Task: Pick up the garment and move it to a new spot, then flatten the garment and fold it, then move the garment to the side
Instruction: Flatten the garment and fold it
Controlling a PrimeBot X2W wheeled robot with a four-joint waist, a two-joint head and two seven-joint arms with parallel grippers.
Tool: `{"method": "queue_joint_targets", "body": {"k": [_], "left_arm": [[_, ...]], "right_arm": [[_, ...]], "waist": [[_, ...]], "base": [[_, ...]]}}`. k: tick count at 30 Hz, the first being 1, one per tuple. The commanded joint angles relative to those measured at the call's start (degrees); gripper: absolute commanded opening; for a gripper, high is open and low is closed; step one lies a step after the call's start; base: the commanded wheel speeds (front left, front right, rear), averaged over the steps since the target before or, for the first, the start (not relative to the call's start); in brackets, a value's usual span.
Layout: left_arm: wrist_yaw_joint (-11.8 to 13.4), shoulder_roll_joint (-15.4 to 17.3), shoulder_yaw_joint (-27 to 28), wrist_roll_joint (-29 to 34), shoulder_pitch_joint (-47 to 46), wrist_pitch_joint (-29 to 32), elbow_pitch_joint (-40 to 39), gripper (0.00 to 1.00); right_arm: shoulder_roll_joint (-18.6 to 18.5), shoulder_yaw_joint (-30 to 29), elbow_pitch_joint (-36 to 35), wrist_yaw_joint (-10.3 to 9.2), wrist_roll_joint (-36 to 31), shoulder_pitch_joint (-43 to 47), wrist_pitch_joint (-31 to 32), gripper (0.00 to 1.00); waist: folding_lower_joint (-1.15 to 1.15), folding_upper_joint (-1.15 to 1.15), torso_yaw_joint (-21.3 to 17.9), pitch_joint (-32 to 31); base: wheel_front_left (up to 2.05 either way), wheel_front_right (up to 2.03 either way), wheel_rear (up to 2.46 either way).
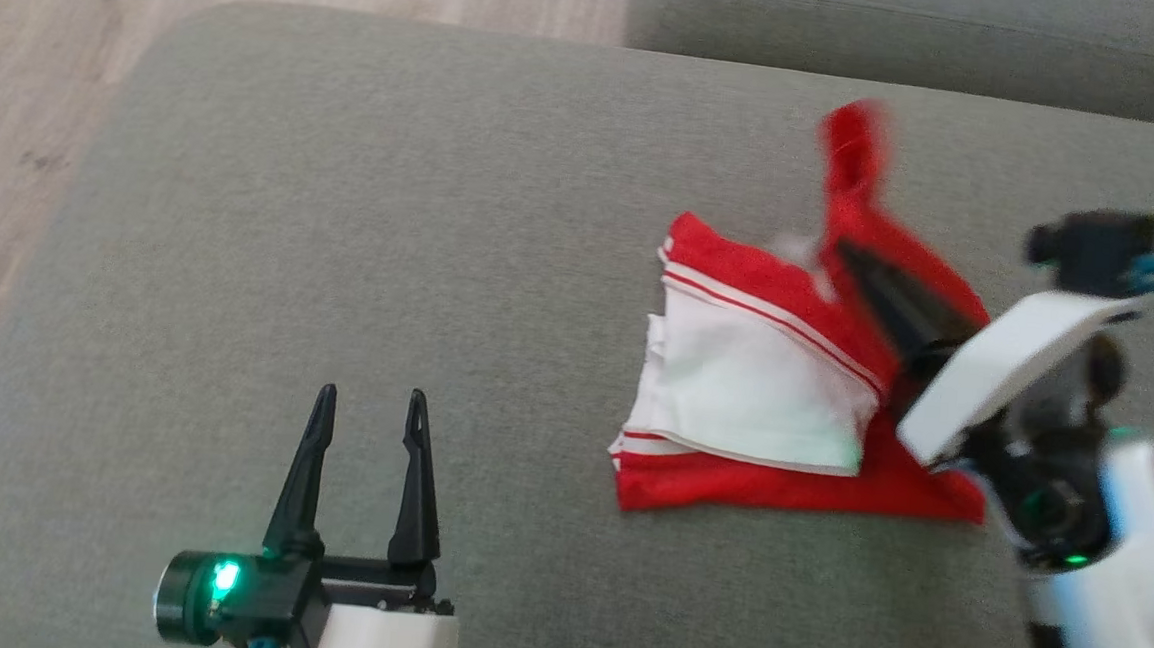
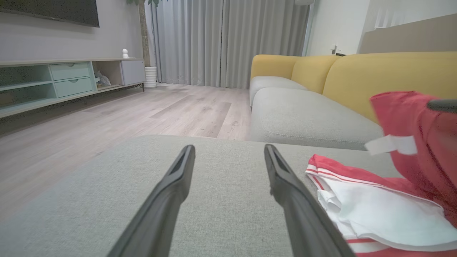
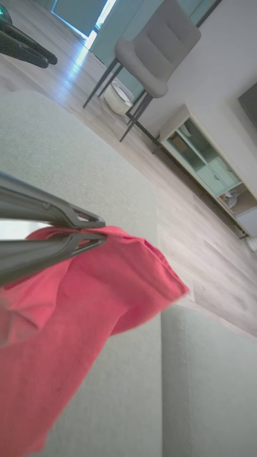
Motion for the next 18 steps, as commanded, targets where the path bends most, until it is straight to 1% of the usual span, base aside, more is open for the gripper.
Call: {"method": "queue_joint_targets", "body": {"k": [1,6,7,8,10,12,14,18], "left_arm": [[-0.1,-0.4,1.5,-0.2,-1.5,-0.4,-1.4,1.00],[0.1,-0.4,0.0,-1.3,-1.6,-0.4,-1.1,1.00],[0.1,-0.4,-0.3,-1.4,-1.7,-0.4,-1.0,1.00],[0.2,-0.4,-0.5,-1.5,-1.8,-0.4,-0.9,1.00],[0.3,-0.4,-0.6,-1.5,-1.8,-0.4,-0.7,1.00],[0.4,-0.4,-0.3,-1.3,-1.7,-0.4,-0.4,1.00],[0.5,-0.4,0.1,-1.0,-1.3,-0.4,-0.3,1.00],[0.3,-0.4,1.6,-0.7,0.2,-0.4,-0.3,1.00]], "right_arm": [[0.8,1.4,-1.3,-0.04,-0.1,-1.4,0.0,0.00],[4.6,5.7,6.0,-0.04,0.0,0.4,-2.4,0.00],[5.5,6.1,7.6,-0.04,0.3,0.7,-3.1,0.41],[6.1,6.7,8.9,-0.04,0.3,0.8,-4.1,1.00],[7.3,7.9,10.6,-0.04,1.4,0.9,-6.5,1.00],[8.1,8.8,11.2,-0.04,4.0,1.0,-8.7,1.00],[8.3,8.4,11.3,-0.04,5.5,1.1,-11.5,1.00],[5.9,6.5,10.7,-0.04,5.4,2.3,-17.5,1.00]], "waist": [[0.00,0.00,1.3,0.1],[0.00,0.00,3.8,0.4],[0.00,0.00,4.1,0.3],[0.00,0.00,4.3,0.3],[0.00,0.00,4.6,-0.2],[0.00,0.00,4.5,-0.9],[0.00,0.00,4.1,-1.9],[0.00,0.00,2.0,-4.5]], "base": [[0.00,0.00,0.00],[0.00,0.00,0.00],[0.00,0.00,0.00],[0.00,0.00,0.00],[0.00,0.00,0.00],[0.00,0.00,0.00],[0.00,0.00,0.00],[0.00,0.00,0.00]]}}
